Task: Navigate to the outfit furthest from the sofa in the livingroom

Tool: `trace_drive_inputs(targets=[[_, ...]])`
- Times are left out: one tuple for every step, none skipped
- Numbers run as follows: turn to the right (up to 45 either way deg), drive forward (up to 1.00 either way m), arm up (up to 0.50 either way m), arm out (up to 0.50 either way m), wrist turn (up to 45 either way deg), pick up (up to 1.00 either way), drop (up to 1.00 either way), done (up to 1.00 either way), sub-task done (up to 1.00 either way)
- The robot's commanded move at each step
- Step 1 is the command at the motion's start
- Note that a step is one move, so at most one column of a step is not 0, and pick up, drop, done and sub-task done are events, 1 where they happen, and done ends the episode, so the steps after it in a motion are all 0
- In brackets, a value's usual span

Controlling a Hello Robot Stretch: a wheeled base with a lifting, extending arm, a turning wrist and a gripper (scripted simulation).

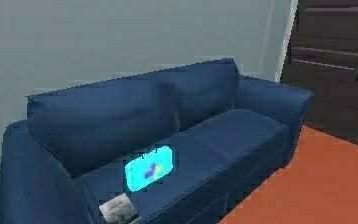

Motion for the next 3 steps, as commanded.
trace_drive_inputs(targets=[[-45.0,0.0,0.0,0.0,0.0,0.0,0.0,0.0,0.0],[-45.0,0.0,0.0,0.0,0.0,0.0,0.0,0.0,0.0],[-3.0,0.0,0.0,0.0,0.0,0.0,0.0,0.0,0.0]])
